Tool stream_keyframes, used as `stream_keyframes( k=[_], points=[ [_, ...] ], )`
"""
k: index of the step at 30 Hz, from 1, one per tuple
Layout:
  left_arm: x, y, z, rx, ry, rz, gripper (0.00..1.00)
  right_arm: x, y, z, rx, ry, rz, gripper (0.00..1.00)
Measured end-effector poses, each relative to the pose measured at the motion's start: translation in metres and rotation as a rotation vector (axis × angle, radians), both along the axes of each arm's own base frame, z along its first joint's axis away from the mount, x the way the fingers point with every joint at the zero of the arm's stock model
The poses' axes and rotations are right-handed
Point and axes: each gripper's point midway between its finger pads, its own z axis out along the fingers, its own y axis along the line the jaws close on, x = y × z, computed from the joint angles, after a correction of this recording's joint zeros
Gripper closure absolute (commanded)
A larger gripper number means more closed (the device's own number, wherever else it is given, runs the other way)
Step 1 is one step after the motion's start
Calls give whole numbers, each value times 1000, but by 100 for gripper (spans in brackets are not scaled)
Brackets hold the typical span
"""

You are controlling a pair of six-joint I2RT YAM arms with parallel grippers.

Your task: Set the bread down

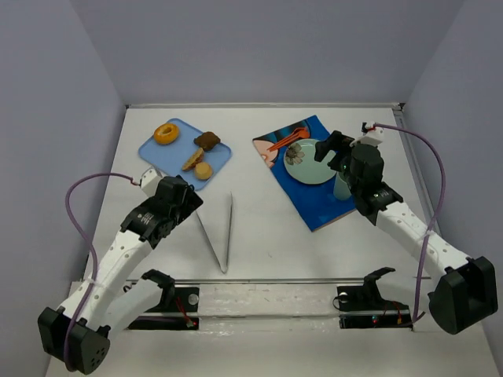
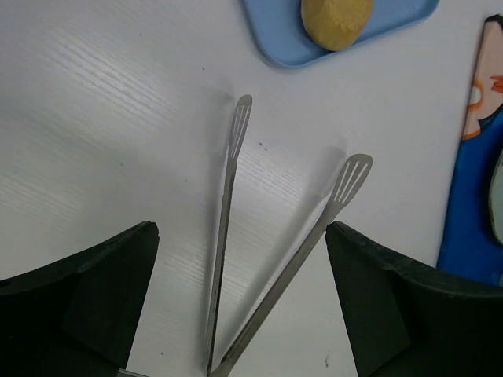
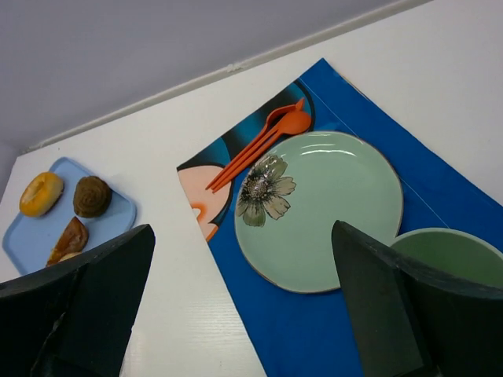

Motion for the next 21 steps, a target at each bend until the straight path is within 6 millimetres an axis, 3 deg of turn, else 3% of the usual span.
stream_keyframes(
  k=[6,14,18,21],
  points=[
    [-7,-21,-35,-3,142,-126,1,3,11,-15,-20,40,55,0],
    [-42,-69,-62,-16,243,-341,1,3,22,-27,-42,66,122,0],
    [-62,-93,-89,26,347,-426,1,3,24,-27,-52,65,140,0],
    [-78,-101,-105,77,419,-457,1,3,25,-27,-59,65,148,0]
  ],
)
